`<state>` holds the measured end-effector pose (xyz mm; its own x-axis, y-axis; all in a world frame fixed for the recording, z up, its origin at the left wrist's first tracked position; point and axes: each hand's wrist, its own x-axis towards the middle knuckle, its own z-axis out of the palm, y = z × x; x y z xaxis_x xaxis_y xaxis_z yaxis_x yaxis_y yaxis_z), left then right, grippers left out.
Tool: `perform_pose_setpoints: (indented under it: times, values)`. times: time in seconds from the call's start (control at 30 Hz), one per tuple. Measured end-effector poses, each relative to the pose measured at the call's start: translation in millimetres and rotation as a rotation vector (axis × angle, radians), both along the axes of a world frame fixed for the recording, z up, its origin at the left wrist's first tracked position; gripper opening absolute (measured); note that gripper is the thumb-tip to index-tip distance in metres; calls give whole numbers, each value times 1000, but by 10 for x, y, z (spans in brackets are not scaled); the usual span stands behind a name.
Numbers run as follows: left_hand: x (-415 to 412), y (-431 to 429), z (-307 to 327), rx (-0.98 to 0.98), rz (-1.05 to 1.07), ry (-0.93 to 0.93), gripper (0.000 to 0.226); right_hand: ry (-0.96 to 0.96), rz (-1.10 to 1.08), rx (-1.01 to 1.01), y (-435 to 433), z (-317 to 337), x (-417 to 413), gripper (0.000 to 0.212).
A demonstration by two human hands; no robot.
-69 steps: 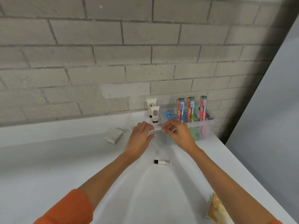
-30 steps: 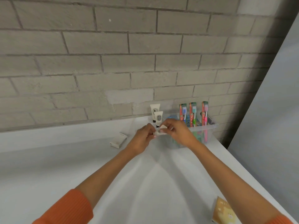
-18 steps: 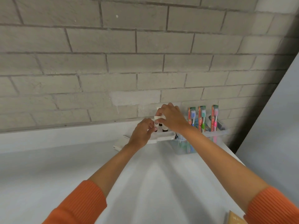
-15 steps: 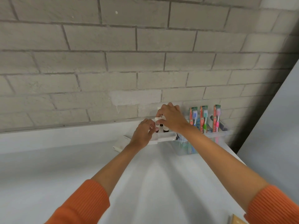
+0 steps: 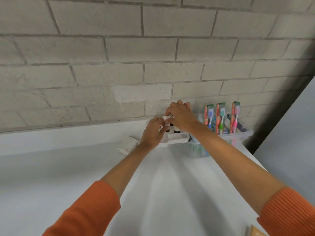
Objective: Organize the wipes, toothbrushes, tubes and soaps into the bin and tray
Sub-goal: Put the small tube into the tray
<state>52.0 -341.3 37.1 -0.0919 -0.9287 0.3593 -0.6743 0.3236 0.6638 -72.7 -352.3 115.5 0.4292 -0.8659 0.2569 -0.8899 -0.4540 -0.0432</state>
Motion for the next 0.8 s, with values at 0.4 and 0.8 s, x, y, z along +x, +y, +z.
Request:
perform_pose_setpoints:
  times: [0.4,0.8]
  values:
    - [-43,21,-1,75,18,-40,25,73,-35,27,-46,-73,-30,26]
    - [0,70,13,40,20,-28,28,-46,-24,37,-1,-61,-59,25]
